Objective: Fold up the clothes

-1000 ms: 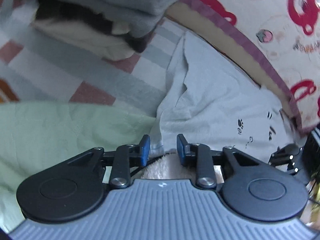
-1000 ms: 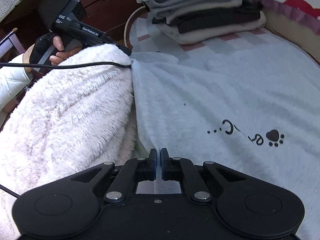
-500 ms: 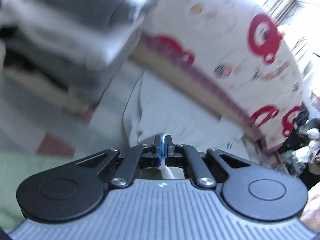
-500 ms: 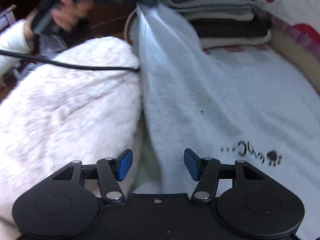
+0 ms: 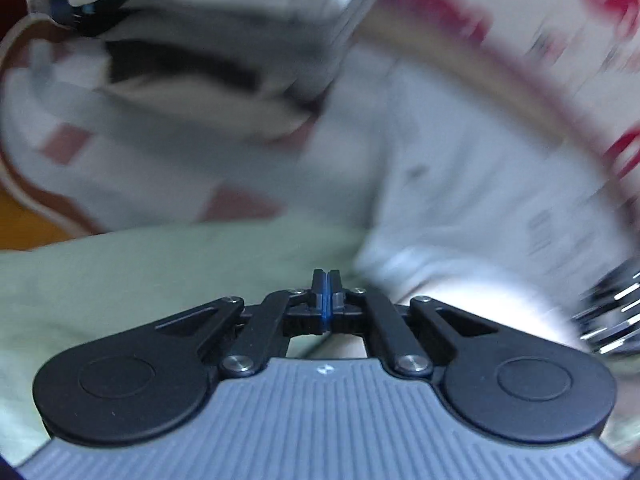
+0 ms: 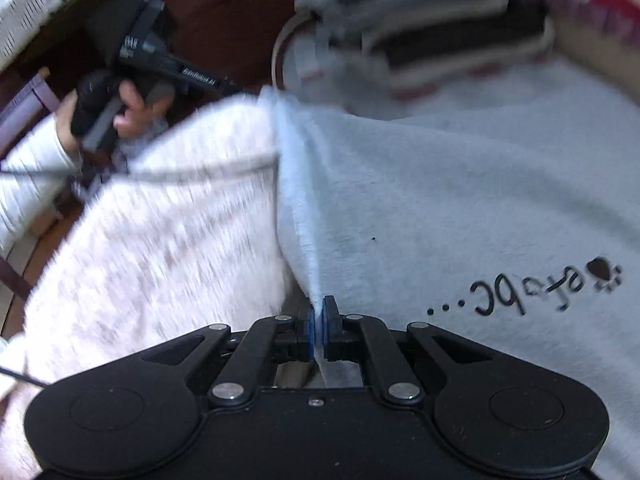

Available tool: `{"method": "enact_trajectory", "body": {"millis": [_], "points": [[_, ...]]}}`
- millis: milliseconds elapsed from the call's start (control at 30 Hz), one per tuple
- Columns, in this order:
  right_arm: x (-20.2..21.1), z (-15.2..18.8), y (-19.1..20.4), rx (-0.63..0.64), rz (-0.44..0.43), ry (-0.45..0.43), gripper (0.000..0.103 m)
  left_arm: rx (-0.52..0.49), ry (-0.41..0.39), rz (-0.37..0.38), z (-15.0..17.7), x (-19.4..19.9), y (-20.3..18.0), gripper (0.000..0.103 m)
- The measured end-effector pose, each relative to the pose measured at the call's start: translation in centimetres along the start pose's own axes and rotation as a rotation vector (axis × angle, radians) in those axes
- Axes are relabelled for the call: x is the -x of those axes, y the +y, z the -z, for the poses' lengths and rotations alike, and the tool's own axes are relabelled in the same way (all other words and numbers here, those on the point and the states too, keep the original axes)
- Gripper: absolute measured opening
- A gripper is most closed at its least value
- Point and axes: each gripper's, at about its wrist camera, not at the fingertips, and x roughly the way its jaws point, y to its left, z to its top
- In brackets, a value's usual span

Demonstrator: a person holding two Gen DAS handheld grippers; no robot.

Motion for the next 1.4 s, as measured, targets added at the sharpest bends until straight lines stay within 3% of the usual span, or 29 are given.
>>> {"method": "enact_trajectory", "body": {"millis": [33,200,267,333,500,533,567,600,700,767,800,900,1000,1133,1267,1333,1400], "points": [[-0.4,0.1,0.2,0.0,0.001,0.013,0.008,-0.03,0.023,-0.041,-0.1,-0.6,-0.4,0.0],[-0.5,0.1,0.6,-0.008,0.0,0.002,0.011,-0.118,0.044,0.028,-3.6,-4.2,-4.3,0.005],[-0.8,0.2,0.2,-0.017,0.001,0.01,0.013,-0.153,0.053,0.056,-5.0,-5.6,-5.9,0.012],[-0.9,0.3,-0.2,-0.035,-0.014,0.009,0.015,-0.188,0.061,0.084,-6.4,-7.0,-7.5,0.028],[0.7,0.8,-1.5,-0.141,-0.097,-0.064,0.022,-0.275,0.083,0.154,-9.9,-10.5,-11.4,0.029],[1.4,1.0,-2.1,-0.177,-0.114,-0.097,0.026,-0.293,0.087,0.169,-10.6,-11.2,-12.1,0.031],[2.2,1.6,-3.1,-0.225,-0.115,-0.143,0.039,-0.312,0.098,0.173,-11.1,-12.0,-12.8,0.031],[3.1,2.3,-4.3,-0.287,-0.099,-0.188,0.045,-0.335,0.121,0.16,-11.2,-12.9,-13.2,0.032],[5.0,4.1,-8.2,-0.456,-0.015,-0.265,0.046,-0.393,0.191,0.129,-11.4,-15.7,-14.2,0.04],[6.2,5.1,-9.9,-0.513,0.056,-0.29,0.047,-0.378,0.222,0.154,-11.4,-16.9,-14.5,0.045],[6.7,5.4,-10.4,-0.525,0.088,-0.295,0.047,-0.377,0.205,0.164,-11.5,-16.9,-14.6,0.044],[7.7,6.0,-11.3,-0.554,0.161,-0.309,0.047,-0.426,0.147,0.138,-11.3,-16.6,-15.0,0.0],[8.0,6.2,-12.0,-0.592,0.207,-0.328,0.047,-0.486,0.021,0.069,-10.7,-14.6,-15.3,0.0],[8.6,7.8,-13.9,-0.641,0.271,-0.336,0.047,-0.459,-0.142,-0.016,-11.3,-11.3,-14.5,0.0],[9.4,9.5,-15.1,-0.674,0.344,-0.295,0.047,-0.396,-0.225,-0.093,-11.4,-10.5,-13.6,0.0],[9.9,10.2,-15.4,-0.679,0.372,-0.279,0.047,-0.404,-0.307,-0.178,-10.8,-10.3,-14.1,0.0],[10.4,11.0,-15.5,-0.67,0.421,-0.248,0.047,-0.414,-0.349,-0.213,-10.5,-10.7,-14.4,0.0]]}}
